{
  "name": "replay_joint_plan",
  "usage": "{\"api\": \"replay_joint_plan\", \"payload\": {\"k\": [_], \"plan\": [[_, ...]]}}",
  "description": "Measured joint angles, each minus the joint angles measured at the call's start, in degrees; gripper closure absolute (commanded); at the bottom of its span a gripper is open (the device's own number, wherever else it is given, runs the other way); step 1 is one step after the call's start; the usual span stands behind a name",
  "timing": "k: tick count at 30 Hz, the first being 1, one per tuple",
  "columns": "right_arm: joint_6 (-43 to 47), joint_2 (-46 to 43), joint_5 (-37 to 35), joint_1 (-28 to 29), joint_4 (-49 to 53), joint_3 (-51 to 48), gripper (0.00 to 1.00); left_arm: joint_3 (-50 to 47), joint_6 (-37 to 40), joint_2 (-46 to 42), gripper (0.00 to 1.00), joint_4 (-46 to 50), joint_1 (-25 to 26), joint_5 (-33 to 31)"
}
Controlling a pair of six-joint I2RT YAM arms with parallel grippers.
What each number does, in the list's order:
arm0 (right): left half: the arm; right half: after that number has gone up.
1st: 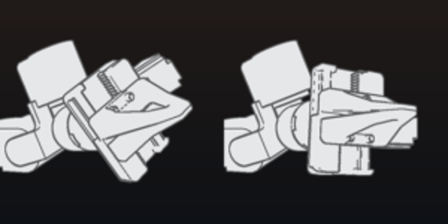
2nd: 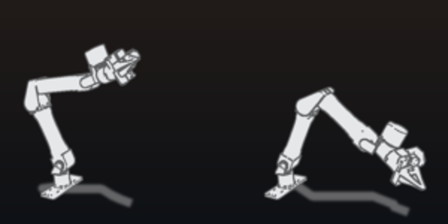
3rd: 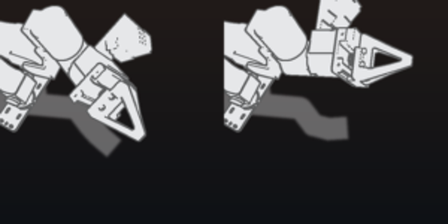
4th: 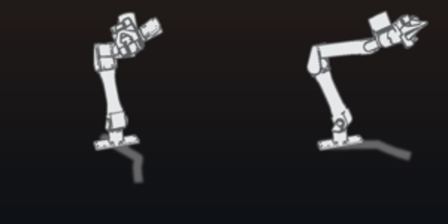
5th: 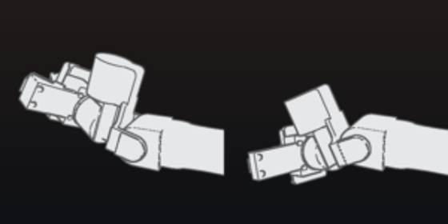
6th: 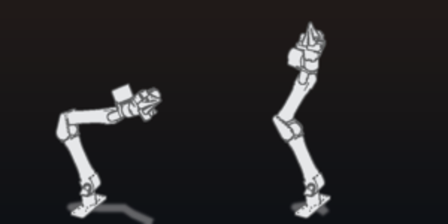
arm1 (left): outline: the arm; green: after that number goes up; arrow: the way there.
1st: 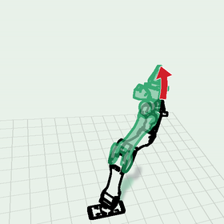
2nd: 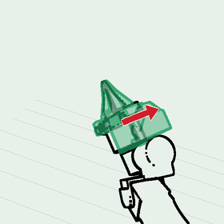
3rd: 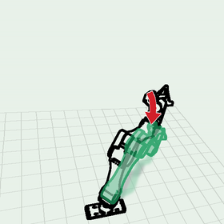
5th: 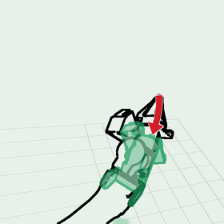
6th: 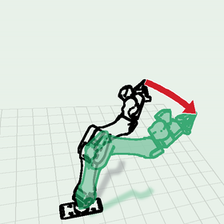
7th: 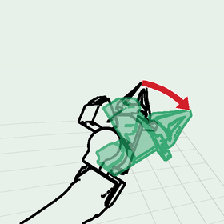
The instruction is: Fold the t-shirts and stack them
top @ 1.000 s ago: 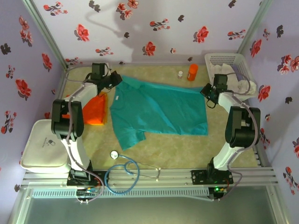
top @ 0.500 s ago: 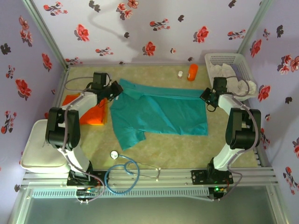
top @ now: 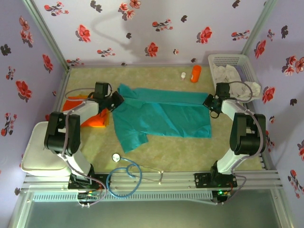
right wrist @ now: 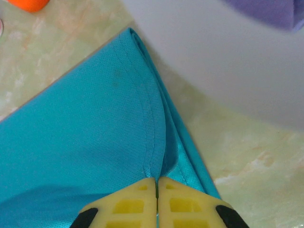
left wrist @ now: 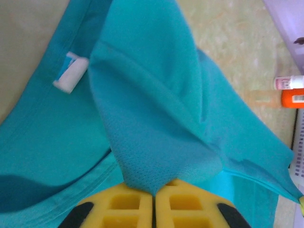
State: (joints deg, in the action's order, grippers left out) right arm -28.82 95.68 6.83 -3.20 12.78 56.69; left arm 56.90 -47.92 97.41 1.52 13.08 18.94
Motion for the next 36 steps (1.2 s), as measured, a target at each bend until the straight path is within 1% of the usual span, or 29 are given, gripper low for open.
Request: {"api": "replay_joint_plan", "payload": {"k": [2,3,5,8,12,16,20,23,30,36], "plan": [[0.37,0.00,-0.11,0.20,0.46,-0.17,0.88,-1.31,-0.11,-0.31,0.63,0.39,0.00,-0.20],[0.42,0.00,-0.28,0.26,0.83,-0.17,0.83,-1.84,0.00,-0.46,0.60,0.76,-0.02,-0.28],[0.81,-0.02,-0.76,0.24,1.49,-0.20,0.67,-2.36,0.46,-0.98,0.58,1.64,-0.28,-0.48],[1.09,-0.66,-1.73,0.26,2.47,-0.24,0.51,-2.49,1.40,-2.69,0.56,3.63,-1.22,-0.57],[1.53,-2.69,-2.91,0.44,3.74,0.26,0.43,-0.02,3.26,-4.72,0.57,6.99,-3.87,-0.92],[1.40,-2.89,-3.39,0.76,4.31,2.82,0.42,8.31,6.21,-3.19,0.60,9.75,-5.62,-0.76],[1.07,-1.22,-1.38,1.01,3.63,6.43,0.44,18.05,9.27,2.84,0.61,9.29,-6.56,1.07],[0.09,2.45,1.79,1.18,1.79,9.18,0.44,22.34,10.56,8.46,0.62,8.41,-7.39,3.32],[-1.88,11.39,6.43,2.40,-0.98,13.05,0.45,27.45,10.78,19.34,0.62,6.14,-8.72,7.76],[-2.80,14.93,6.97,2.73,-3.08,15.23,0.46,29.83,9.35,24.41,0.62,1.86,-8.72,10.32]]}}
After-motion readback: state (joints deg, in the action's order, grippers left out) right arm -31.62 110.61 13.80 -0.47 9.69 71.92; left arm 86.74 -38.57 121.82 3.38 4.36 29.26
